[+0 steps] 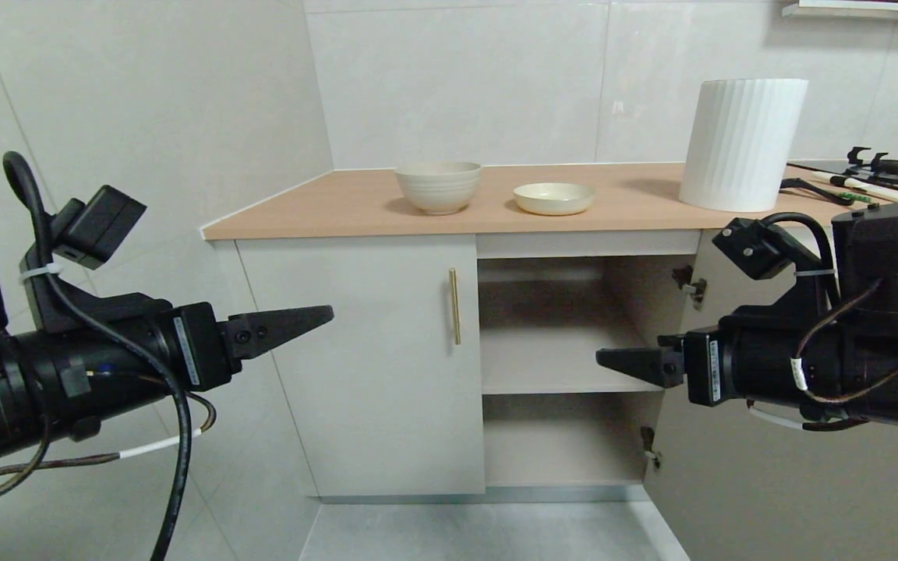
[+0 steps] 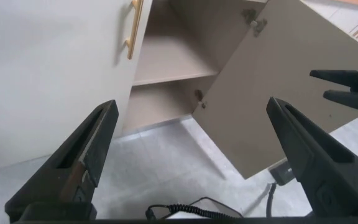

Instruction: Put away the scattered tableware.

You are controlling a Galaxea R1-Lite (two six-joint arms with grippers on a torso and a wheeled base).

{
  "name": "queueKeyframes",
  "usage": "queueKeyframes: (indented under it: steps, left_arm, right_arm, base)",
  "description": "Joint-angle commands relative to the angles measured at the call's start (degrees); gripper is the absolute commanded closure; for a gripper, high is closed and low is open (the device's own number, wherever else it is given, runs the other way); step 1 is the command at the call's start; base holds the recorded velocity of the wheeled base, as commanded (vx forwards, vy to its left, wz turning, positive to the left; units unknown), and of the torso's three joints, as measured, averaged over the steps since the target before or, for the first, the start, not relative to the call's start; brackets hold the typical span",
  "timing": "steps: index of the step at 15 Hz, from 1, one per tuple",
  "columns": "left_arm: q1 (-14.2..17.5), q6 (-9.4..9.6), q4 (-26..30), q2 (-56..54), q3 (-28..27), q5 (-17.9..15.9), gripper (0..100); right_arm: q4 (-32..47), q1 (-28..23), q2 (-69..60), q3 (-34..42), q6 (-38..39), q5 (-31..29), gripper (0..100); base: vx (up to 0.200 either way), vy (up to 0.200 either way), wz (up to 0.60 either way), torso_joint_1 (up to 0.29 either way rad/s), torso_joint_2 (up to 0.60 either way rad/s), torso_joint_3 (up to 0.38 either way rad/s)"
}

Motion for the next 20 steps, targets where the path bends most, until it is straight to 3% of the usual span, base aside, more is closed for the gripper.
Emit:
queueKeyframes:
  steps: [1, 4, 16, 20]
  left_arm:
    - [0.0, 0.05, 0.0, 0.2, -0.1, 0.2, 0]
    - [0.2, 0.05, 0.3, 0.0, -0.7, 0.3, 0]
    - [1.6, -0.04, 0.1, 1.2, -1.1, 0.1, 0]
    - [1.6, -0.04, 0.0, 0.5, -1.2, 0.2, 0]
  right_arm:
    - [0.1, 0.0, -0.6, 0.0, -0.1, 0.0, 0]
    - [1.2, 0.1, -0.8, -0.1, -0.1, 0.0, 0]
    - [1.3, 0.3, -0.7, -0.1, -0.1, 0.5, 0]
    - [1.3, 0.5, -2.0, 0.4, 0.1, 1.2, 0]
  base:
    - [0.0, 0.0, 0.0, 0.0, 0.0, 0.0]
    - [0.0, 0.0, 0.0, 0.0, 0.0, 0.0]
    - [0.2, 0.0, 0.0, 0.004, 0.0, 0.003]
    - [0.0, 0.0, 0.0, 0.0, 0.0, 0.0]
